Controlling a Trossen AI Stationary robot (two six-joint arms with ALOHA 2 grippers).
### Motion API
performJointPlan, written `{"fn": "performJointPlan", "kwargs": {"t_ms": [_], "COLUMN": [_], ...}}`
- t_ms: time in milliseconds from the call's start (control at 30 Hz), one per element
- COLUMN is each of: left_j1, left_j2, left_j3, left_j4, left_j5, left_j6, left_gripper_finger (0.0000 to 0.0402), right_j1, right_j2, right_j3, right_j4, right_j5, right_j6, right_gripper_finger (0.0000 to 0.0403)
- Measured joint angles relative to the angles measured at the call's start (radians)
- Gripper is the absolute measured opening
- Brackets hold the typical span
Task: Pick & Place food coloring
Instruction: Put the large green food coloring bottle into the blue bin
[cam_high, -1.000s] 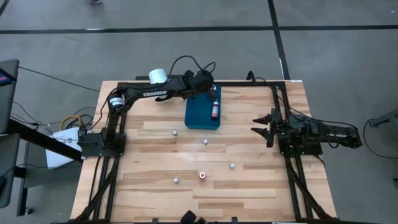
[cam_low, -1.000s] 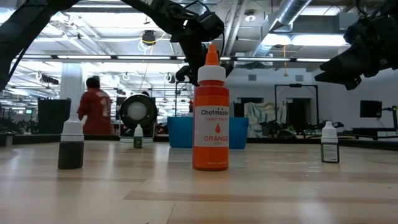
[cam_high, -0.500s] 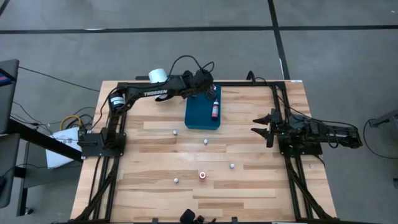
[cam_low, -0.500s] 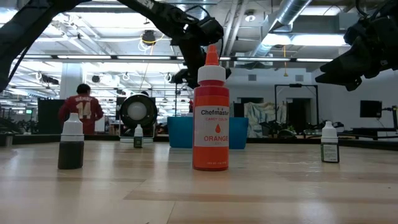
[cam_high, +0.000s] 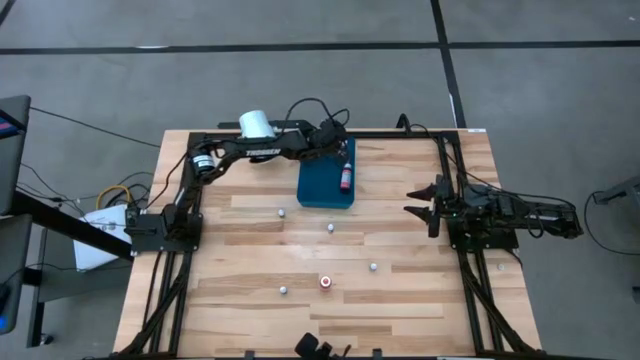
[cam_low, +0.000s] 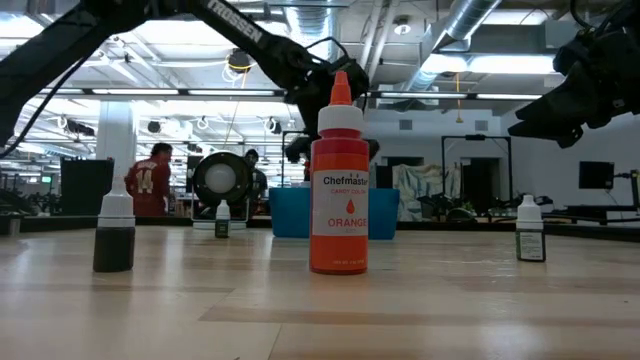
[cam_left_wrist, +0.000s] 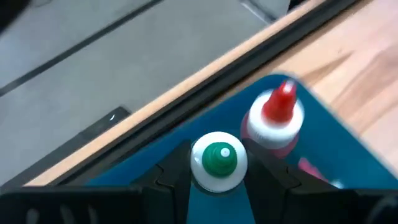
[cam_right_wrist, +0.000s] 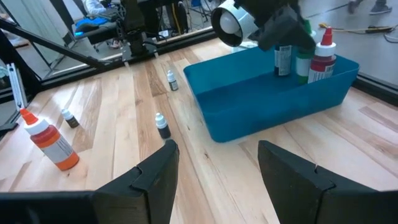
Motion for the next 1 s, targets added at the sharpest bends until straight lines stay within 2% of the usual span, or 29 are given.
{"fn": "performJointPlan", "kwargs": {"t_ms": [367,633,1000], "left_j1": [0.003,0.015,0.014], "left_j2": [0.015,0.015,0.015], "left_j3": [-0.001,-0.001,-0.001], "left_j4": [0.011,0.005,0.0], "left_j5": [-0.037,-0.022,-0.031], "left_j6": [0.002,-0.014,-0.029], "left_gripper_finger": [0.0108,0.0109,0.0165], "right_j1": [0.0,0.0,0.0], "right_j2": [-0.001,-0.001,-0.001], "right_j3": [0.0,0.0,0.0], "right_j4": [0.0,0.001,0.001], "right_j5": [0.0,0.0,0.0], "right_j6": [0.0,0.001,0.001], "right_gripper_finger": [0.0207,0.0207,0.0207]}}
